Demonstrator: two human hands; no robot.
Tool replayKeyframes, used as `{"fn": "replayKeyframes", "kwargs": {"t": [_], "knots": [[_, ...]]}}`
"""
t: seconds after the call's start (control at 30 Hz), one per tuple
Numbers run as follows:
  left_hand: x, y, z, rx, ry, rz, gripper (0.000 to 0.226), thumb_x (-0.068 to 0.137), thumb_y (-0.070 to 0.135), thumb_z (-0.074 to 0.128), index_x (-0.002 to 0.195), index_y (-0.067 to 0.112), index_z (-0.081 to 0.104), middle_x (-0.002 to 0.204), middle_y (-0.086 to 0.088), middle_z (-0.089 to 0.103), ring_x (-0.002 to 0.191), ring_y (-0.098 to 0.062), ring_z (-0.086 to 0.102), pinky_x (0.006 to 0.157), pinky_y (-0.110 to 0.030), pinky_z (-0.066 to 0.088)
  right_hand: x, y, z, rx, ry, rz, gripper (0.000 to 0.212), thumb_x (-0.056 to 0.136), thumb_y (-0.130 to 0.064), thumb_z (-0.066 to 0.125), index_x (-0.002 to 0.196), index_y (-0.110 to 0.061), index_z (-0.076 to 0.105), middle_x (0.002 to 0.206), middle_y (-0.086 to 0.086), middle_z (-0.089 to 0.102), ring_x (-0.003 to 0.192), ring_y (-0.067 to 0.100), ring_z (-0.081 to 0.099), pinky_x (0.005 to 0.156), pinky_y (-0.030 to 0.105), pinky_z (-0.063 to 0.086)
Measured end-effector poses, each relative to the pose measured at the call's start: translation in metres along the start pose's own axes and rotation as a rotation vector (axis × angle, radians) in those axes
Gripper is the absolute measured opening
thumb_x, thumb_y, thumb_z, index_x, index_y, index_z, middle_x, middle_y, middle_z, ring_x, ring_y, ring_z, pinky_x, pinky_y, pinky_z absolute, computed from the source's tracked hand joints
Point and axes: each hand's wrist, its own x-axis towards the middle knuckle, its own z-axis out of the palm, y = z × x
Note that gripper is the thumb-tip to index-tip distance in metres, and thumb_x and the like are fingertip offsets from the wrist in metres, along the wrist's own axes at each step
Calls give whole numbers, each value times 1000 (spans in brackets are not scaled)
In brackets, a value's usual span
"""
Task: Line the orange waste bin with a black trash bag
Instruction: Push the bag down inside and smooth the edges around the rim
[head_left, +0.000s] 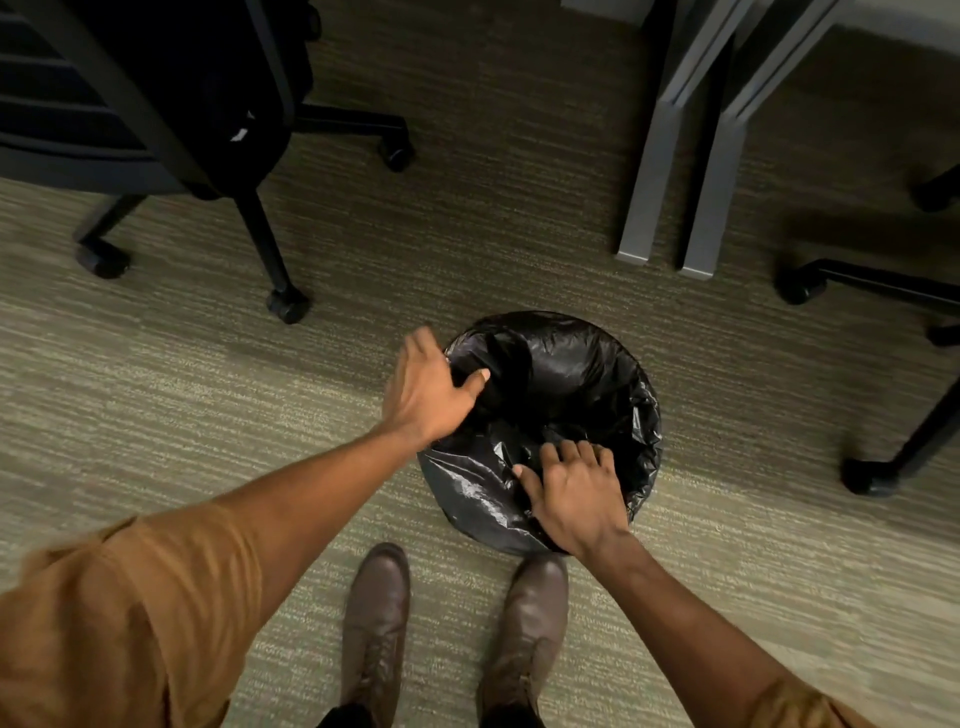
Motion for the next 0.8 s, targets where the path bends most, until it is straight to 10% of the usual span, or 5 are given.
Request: {"fn": "replayKeyframes", "kwargs": {"t": [0.1, 0.23, 0.43, 0.8], "knots": [[-34, 12, 6, 228, 249, 334, 84, 102, 59, 55, 160, 0, 36, 173, -30, 31, 163, -45, 30, 134, -58, 23, -5, -7, 1, 47, -25, -18, 43, 106, -47, 35, 115, -19, 68, 116, 9, 74, 114, 34, 64, 105, 51, 41], [-84, 26, 37, 333, 103, 868, 43, 94, 34, 56, 123, 8, 74, 142, -19, 68, 141, -38, 56, 127, -51, 26, -8, -8, 10, 42, -249, -55, 46, 99, -41, 39, 132, -21, 64, 135, 5, 68, 133, 33, 55, 122, 54, 26], [-100, 26, 58, 567, -366, 585, 57, 107, 43, 33, 123, 7, 74, 130, -17, 76, 142, -37, 56, 135, -60, 12, 0, 9, 7, 26, -432, -95, 41, 100, -31, 44, 136, -22, 62, 139, 11, 69, 134, 31, 57, 117, 46, 33], [-106, 16, 51, 688, -589, 525, 81, 107, 61, 18, 139, 7, 69, 146, -24, 67, 159, -42, 38, 133, -67, 0, 84, 20, -57, 444, -213, -49, 76, 94, -43, 71, 160, -30, 35, 144, 16, 63, 135, 36, 60, 108, 52, 51]]}}
